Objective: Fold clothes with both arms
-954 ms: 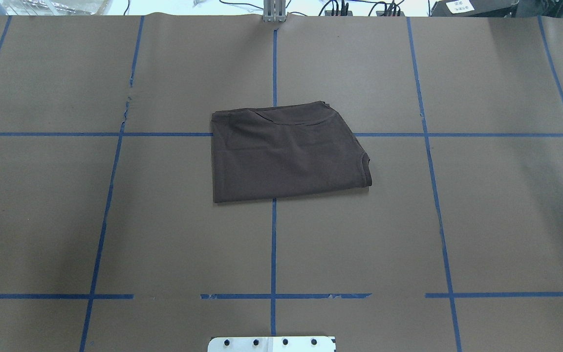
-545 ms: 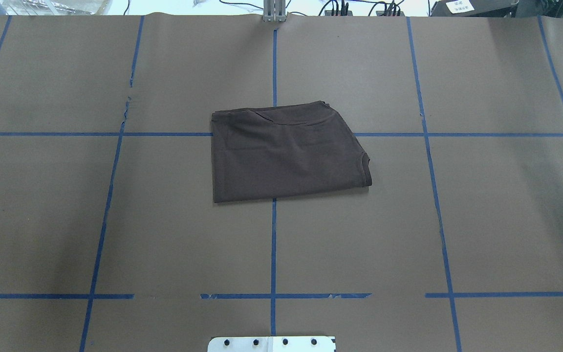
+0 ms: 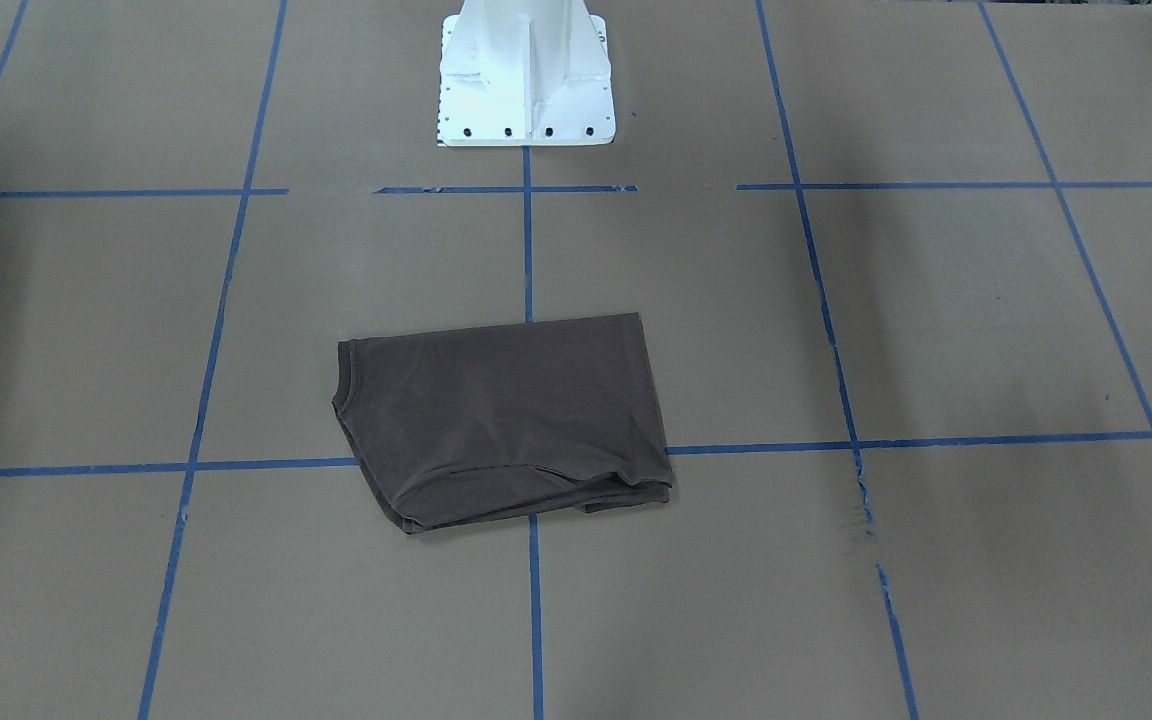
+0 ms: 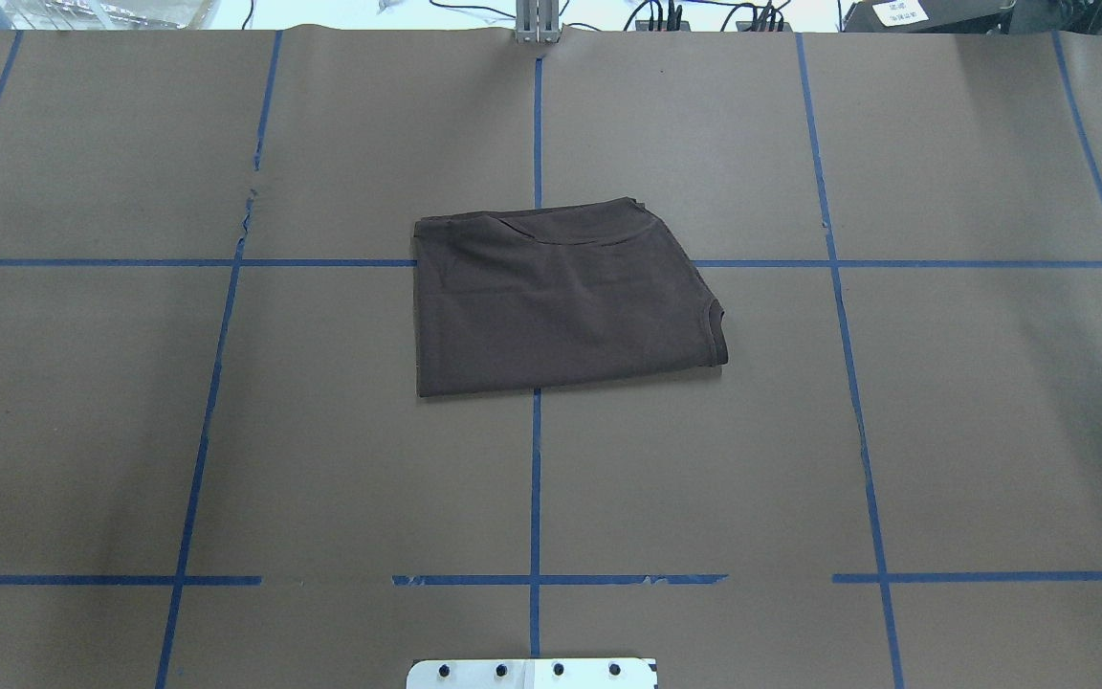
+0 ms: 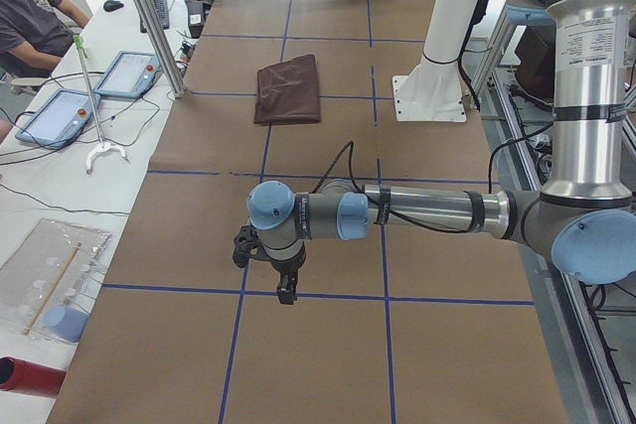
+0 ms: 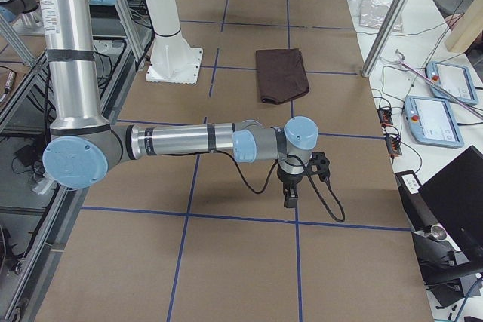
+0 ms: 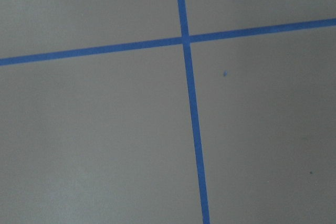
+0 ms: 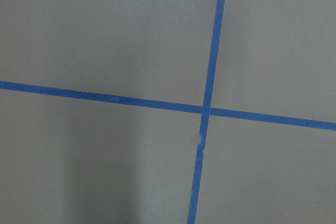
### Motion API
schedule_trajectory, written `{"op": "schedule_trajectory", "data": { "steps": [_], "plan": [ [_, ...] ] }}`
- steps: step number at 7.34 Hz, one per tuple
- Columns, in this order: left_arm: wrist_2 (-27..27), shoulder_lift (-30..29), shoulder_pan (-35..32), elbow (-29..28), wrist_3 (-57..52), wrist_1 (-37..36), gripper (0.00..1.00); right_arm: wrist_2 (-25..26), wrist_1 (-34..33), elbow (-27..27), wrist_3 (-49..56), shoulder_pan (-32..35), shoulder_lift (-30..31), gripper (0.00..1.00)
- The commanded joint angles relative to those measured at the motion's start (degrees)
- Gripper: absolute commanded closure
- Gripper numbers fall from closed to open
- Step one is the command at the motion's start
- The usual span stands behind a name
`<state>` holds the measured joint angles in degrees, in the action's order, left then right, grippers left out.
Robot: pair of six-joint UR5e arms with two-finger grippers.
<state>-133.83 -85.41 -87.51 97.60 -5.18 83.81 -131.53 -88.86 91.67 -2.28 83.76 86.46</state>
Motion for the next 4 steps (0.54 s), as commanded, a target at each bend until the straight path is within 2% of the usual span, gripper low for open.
{"op": "schedule_trajectory", "data": {
  "steps": [1,4],
  "plan": [
    [-0.29,0.07,-0.03,1.71,0.08,-3.03,0.0,-0.22,0.0,0.17,-0.09,0.0,0.03,0.0],
    [-0.38,0.07,0.06,3.03,0.43,-4.1,0.0,-0.3,0.0,0.26,0.0,0.0,0.03,0.0]
  ]
}}
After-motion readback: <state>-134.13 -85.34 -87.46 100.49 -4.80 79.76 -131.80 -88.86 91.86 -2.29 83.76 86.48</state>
